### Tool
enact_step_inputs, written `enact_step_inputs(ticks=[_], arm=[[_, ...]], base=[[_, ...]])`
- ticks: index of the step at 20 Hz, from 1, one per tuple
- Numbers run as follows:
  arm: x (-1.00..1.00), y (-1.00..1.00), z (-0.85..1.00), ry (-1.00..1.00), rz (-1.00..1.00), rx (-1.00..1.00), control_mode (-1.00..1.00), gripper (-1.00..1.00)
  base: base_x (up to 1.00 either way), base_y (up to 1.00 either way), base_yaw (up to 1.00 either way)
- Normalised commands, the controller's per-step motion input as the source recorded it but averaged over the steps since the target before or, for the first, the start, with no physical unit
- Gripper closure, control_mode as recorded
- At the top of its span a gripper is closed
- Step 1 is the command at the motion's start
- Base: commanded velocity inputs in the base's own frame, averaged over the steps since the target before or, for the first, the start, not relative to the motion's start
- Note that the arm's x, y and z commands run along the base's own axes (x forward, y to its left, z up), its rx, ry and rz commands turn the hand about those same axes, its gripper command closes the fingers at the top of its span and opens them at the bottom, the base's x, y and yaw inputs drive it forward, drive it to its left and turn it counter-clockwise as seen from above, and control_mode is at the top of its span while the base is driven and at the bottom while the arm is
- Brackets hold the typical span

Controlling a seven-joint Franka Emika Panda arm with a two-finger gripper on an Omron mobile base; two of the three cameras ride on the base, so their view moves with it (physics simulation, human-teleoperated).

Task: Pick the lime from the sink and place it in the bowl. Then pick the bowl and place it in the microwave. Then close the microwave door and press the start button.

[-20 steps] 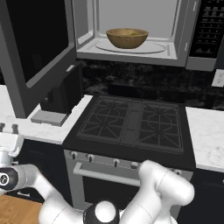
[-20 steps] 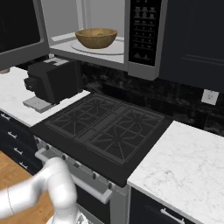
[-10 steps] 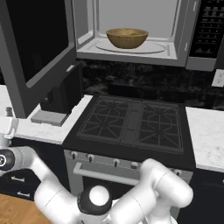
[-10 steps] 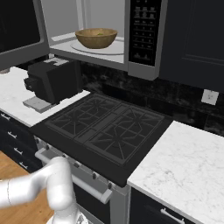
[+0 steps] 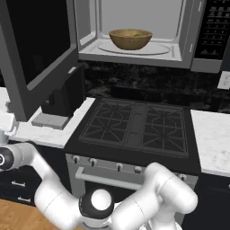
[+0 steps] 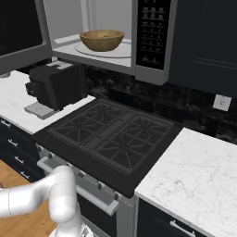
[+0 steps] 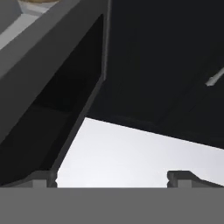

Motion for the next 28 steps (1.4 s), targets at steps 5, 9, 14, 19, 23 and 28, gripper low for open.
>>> enact_step_inputs(ticks=[5, 9, 14, 19, 23, 28], arm=[[-0.27, -0.64, 0.53, -0.33, 0.11, 0.12, -1.00, -1.00], [-0.21, -0.50, 0.65, -0.30, 0.09, 0.11, -1.00, -1.00], [-0.26, -0.46, 0.63, -0.31, 0.09, 0.10, -1.00, -1.00], [-0.75, -0.77, 0.53, -0.40, 0.05, 0.20, -1.00, -1.00], [-0.79, -0.95, 0.52, -0.45, 0.01, 0.30, -1.00, -1.00], [-0.59, -0.81, 0.53, -0.38, 0.00, 0.31, -1.00, -1.00]], base=[[0.00, 0.00, 0.00], [0.00, 0.00, 0.00], [0.00, 0.00, 0.00], [0.00, 0.00, 0.00], [0.00, 0.00, 0.00], [0.00, 0.00, 0.00]])
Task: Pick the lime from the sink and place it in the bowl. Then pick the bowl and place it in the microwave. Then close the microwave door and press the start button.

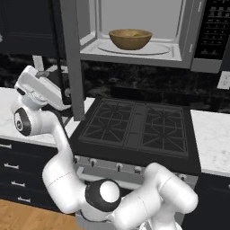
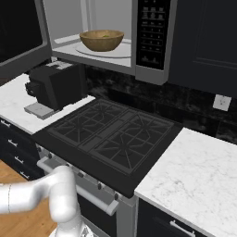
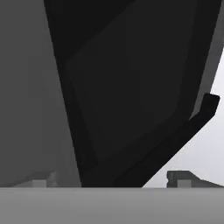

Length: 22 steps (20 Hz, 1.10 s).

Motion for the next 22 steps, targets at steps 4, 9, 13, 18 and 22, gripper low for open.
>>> enact_step_inputs(ticks=[4, 9, 13, 18, 22], arm=[[-0.44, -0.77, 0.53, -0.27, 0.00, 0.31, -1.00, -1.00], [-0.38, -0.85, 0.40, -0.13, 0.00, 0.30, -1.00, -1.00], [-0.11, -0.95, 0.17, 0.07, 0.00, 0.26, -1.00, -1.00], [0.00, -1.00, 0.01, 0.39, 0.04, 0.28, -1.00, -1.00], [0.26, -0.89, 0.00, 0.38, 0.04, 0.19, -1.00, -1.00]], base=[[0.00, 0.00, 0.00], [0.00, 0.00, 0.00], [0.00, 0.00, 0.00], [0.00, 0.00, 0.00], [0.00, 0.00, 0.00]])
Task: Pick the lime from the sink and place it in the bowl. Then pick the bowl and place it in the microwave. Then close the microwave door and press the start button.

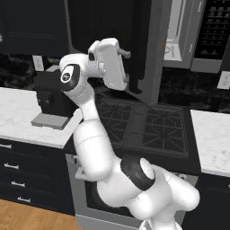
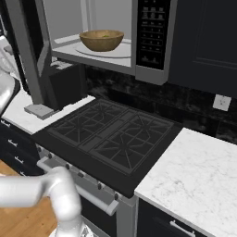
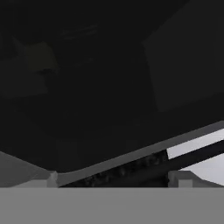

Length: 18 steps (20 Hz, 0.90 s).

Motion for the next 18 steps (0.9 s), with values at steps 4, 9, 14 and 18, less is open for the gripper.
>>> enact_step_inputs(ticks=[4, 9, 14, 18], arm=[[0.44, -0.75, 0.00, 0.31, 0.05, 0.08, -1.00, -1.00], [0.09, -0.56, 0.10, 0.24, 0.12, 0.11, -1.00, -1.00], [0.02, -0.46, 0.17, 0.35, 0.18, 0.13, -1.00, -1.00], [0.22, -0.48, 0.03, 0.37, 0.31, 0.15, -1.00, -1.00]], base=[[0.00, 0.00, 0.00], [0.00, 0.00, 0.00], [0.00, 0.00, 0.00], [0.00, 0.00, 0.00]])
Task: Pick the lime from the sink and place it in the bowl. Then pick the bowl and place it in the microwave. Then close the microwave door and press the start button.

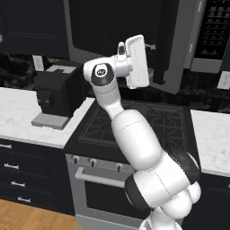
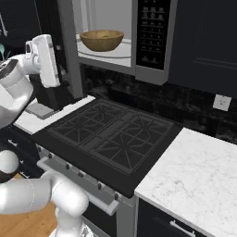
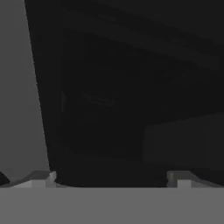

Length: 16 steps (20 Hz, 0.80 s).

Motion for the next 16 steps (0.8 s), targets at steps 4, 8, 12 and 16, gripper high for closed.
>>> enact_step_inputs(ticks=[4, 8, 12, 16], arm=[[0.27, -0.48, 0.00, 0.22, 0.33, 0.10, -1.00, -1.00], [0.27, -0.48, 0.00, 0.17, 0.33, 0.09, -1.00, -1.00], [0.29, -0.48, 0.02, 0.19, 0.31, 0.09, -1.00, -1.00], [0.33, -0.43, 0.01, 0.27, 0.32, 0.09, -1.00, -1.00]], base=[[0.00, 0.00, 0.00], [0.00, 0.00, 0.00], [0.00, 0.00, 0.00], [0.00, 0.00, 0.00]])
